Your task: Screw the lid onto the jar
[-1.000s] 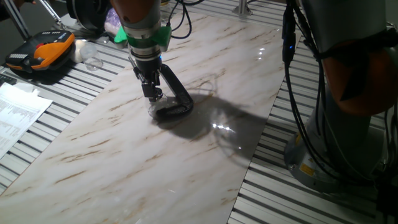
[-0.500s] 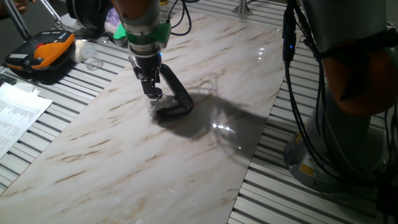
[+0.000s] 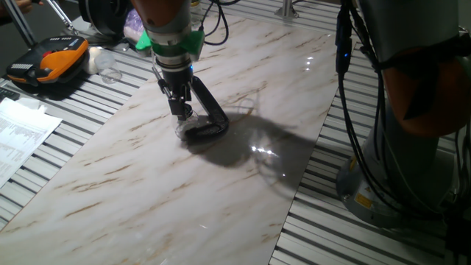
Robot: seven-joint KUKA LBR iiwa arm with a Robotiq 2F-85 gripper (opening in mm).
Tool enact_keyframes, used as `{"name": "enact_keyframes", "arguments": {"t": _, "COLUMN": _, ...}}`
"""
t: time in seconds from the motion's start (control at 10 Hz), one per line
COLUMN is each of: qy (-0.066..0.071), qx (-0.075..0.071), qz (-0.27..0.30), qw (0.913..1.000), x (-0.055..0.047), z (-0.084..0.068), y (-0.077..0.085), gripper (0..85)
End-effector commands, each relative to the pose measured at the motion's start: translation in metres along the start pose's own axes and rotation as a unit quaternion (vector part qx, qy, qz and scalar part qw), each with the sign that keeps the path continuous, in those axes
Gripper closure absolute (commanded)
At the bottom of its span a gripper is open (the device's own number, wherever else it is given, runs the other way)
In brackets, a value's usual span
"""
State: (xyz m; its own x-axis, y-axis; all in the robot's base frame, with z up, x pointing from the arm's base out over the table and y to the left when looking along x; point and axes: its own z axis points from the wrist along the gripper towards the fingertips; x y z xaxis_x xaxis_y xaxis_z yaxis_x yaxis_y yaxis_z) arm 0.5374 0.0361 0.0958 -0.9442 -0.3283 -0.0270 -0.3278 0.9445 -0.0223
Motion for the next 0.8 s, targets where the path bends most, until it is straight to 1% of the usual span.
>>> {"name": "enact_keyframes", "arguments": {"t": 0.0, "qy": 0.001, "qx": 0.001, "qz": 0.0, "qw": 1.0, "x": -0.0002, "z": 0.0007, "y": 0.0008, "gripper": 17.0}}
{"name": "enact_keyframes", "arguments": {"t": 0.1, "qy": 0.001, "qx": 0.003, "qz": -0.001, "qw": 1.0, "x": -0.0008, "z": 0.0014, "y": 0.001, "gripper": 17.0}}
{"name": "enact_keyframes", "arguments": {"t": 0.7, "qy": 0.002, "qx": 0.001, "qz": -0.003, "qw": 1.0, "x": -0.0034, "z": 0.0045, "y": -0.0022, "gripper": 17.0}}
